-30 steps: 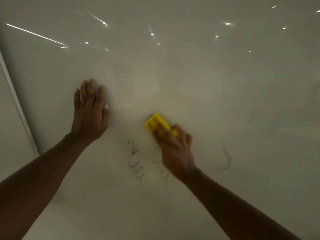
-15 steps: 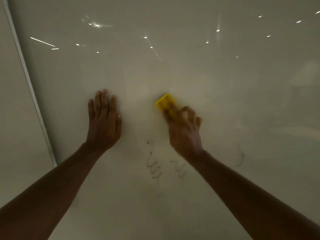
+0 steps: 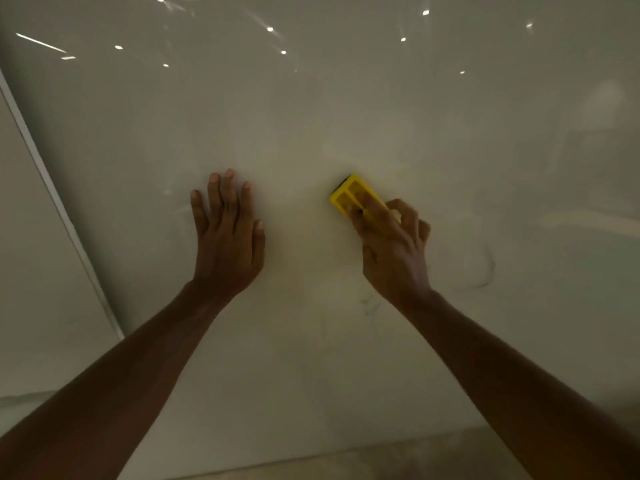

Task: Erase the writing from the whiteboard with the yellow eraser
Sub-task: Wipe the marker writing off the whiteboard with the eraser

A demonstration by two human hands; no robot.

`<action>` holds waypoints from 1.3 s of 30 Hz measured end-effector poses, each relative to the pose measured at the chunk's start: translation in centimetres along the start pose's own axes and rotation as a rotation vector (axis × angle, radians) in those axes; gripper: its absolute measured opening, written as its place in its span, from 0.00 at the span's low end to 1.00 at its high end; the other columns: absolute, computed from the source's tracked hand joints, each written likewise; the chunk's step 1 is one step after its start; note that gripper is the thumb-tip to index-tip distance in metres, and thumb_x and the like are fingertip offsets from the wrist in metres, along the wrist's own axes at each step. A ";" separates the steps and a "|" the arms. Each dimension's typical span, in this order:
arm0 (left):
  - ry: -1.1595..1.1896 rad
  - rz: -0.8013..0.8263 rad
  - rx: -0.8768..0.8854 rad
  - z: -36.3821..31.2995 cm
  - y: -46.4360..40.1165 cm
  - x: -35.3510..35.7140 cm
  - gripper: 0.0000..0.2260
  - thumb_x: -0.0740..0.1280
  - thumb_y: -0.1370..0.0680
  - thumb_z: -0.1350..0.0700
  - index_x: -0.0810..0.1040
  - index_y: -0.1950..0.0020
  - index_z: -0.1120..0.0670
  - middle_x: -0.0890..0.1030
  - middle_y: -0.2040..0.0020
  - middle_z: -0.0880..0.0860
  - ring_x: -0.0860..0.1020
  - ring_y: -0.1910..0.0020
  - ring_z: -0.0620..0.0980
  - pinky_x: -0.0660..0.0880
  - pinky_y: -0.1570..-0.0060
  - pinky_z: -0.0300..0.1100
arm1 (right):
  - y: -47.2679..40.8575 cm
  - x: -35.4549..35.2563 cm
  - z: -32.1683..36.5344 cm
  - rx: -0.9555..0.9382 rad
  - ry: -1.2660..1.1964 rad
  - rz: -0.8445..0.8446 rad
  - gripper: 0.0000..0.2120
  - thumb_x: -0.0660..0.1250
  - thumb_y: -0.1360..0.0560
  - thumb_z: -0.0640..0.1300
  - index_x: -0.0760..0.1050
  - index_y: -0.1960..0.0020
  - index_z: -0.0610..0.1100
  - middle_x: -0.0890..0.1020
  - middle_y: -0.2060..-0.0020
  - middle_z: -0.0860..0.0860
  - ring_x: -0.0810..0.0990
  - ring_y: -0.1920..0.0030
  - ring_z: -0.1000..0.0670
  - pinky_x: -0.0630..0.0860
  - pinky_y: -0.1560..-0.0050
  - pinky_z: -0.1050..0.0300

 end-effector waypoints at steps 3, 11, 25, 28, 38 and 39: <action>0.008 0.018 -0.006 -0.1 0.7 0.3 0.26 0.57 0.14 0.55 0.60 0.19 0.68 0.59 0.19 0.71 0.55 0.19 0.72 0.47 0.21 0.70 | 3.5 1.9 2.0 0.026 -0.061 -0.020 0.31 0.63 0.23 0.37 0.67 0.24 0.59 0.61 0.21 0.58 0.69 0.34 0.42 0.63 0.42 0.49; 0.030 0.025 -0.037 -0.8 1.8 0.9 0.27 0.57 0.14 0.55 0.58 0.18 0.66 0.57 0.19 0.70 0.53 0.19 0.73 0.44 0.22 0.71 | 23.4 9.9 3.2 -0.725 0.018 0.464 0.22 0.48 0.15 0.40 0.74 0.32 0.55 0.78 0.32 0.55 0.70 0.35 0.38 0.71 0.43 0.39; 0.043 0.064 -0.038 -4.8 2.5 2.3 0.27 0.58 0.14 0.55 0.59 0.19 0.66 0.57 0.18 0.69 0.54 0.19 0.72 0.45 0.24 0.74 | 17.2 5.6 -3.3 -0.250 -0.019 0.190 0.35 0.65 0.27 0.31 0.69 0.26 0.58 0.69 0.25 0.57 0.71 0.32 0.38 0.66 0.38 0.43; 0.034 0.078 -0.037 -5.5 2.2 2.6 0.27 0.57 0.14 0.55 0.58 0.19 0.66 0.57 0.18 0.69 0.54 0.19 0.71 0.45 0.24 0.74 | 23.6 7.2 -3.5 -0.611 0.039 0.464 0.29 0.59 0.25 0.36 0.67 0.27 0.56 0.76 0.30 0.53 0.68 0.32 0.37 0.74 0.44 0.37; 0.035 0.018 -0.059 -10.7 -2.4 3.0 0.26 0.57 0.14 0.56 0.58 0.19 0.66 0.57 0.18 0.69 0.53 0.19 0.72 0.45 0.24 0.75 | 4.1 -4.4 -14.7 0.080 0.043 -0.108 0.32 0.65 0.28 0.33 0.73 0.27 0.54 0.67 0.23 0.55 0.72 0.36 0.39 0.66 0.42 0.47; 0.034 0.017 -0.068 -11.0 -2.6 3.1 0.26 0.57 0.14 0.56 0.58 0.19 0.67 0.57 0.18 0.69 0.54 0.19 0.72 0.45 0.24 0.74 | 5.3 -3.9 -14.4 0.072 0.039 -0.111 0.30 0.65 0.27 0.33 0.74 0.28 0.53 0.68 0.24 0.54 0.72 0.36 0.38 0.66 0.42 0.46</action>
Point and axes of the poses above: each hand's wrist, its own y-axis away from the middle knuckle, its own x-axis out of the palm, z = x × y, the point moved 8 cm from there along -y, towards the middle knuckle
